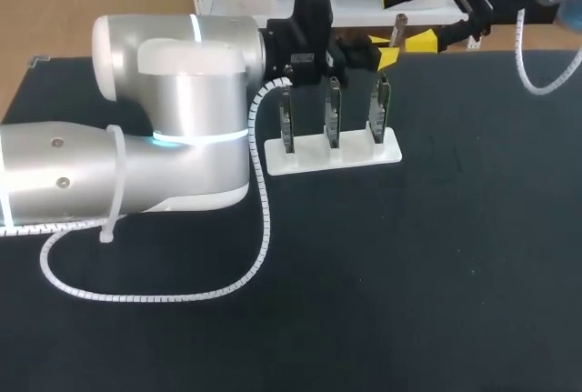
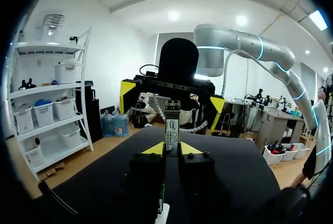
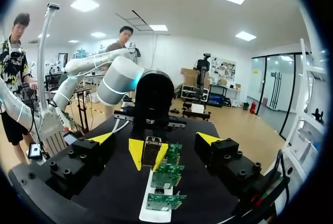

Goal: Pick up the optical module with the left hand, and insert it into the network port with the right hand.

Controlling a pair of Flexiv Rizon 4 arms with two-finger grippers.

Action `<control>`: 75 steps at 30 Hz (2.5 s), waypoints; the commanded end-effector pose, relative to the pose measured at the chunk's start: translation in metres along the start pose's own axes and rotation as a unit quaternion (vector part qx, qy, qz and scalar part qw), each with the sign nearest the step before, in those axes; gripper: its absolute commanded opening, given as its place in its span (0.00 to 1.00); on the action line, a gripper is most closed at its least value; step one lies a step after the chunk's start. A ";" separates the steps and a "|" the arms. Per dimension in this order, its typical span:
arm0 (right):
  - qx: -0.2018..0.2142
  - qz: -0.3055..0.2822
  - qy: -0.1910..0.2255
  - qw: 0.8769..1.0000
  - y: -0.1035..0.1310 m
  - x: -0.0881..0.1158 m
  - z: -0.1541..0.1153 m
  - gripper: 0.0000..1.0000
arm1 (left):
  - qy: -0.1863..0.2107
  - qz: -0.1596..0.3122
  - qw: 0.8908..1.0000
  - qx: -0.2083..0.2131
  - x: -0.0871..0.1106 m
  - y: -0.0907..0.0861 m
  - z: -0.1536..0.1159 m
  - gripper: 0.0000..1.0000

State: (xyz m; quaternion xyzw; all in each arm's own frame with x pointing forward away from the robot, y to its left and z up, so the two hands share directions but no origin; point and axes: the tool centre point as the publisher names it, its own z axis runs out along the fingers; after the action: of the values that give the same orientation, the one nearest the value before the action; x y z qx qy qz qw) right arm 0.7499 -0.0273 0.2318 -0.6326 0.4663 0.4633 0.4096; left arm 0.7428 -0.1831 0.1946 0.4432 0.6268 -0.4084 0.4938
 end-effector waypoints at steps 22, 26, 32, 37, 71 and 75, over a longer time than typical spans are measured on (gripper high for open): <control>-0.005 0.019 0.015 1.000 0.005 -0.008 0.005 1.00 | 0.003 0.000 1.000 0.002 -0.001 0.001 0.001 0.00; -0.005 0.019 0.015 1.000 0.005 -0.008 0.005 1.00 | 0.003 0.000 1.000 0.002 -0.001 0.001 0.001 0.00; -0.005 0.019 0.015 1.000 0.005 -0.008 0.005 1.00 | 0.003 0.000 1.000 0.002 -0.001 0.001 0.001 0.00; -0.005 0.019 0.015 1.000 0.005 -0.008 0.005 1.00 | 0.003 0.000 1.000 0.002 -0.001 0.001 0.001 0.00; -0.005 0.019 0.015 1.000 0.005 -0.008 0.005 0.00 | 0.003 0.000 1.000 0.002 -0.001 0.001 0.001 0.00; -0.005 0.019 0.015 1.000 0.005 -0.008 0.005 0.00 | 0.003 0.000 1.000 0.002 -0.001 0.001 0.001 0.00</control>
State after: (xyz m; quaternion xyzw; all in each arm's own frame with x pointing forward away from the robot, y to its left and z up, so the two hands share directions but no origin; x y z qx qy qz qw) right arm 0.7452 -0.0213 0.2383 -0.6326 0.4807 0.4662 0.3891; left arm 0.7433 -0.1827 0.1945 0.4430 0.6271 -0.4081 0.4940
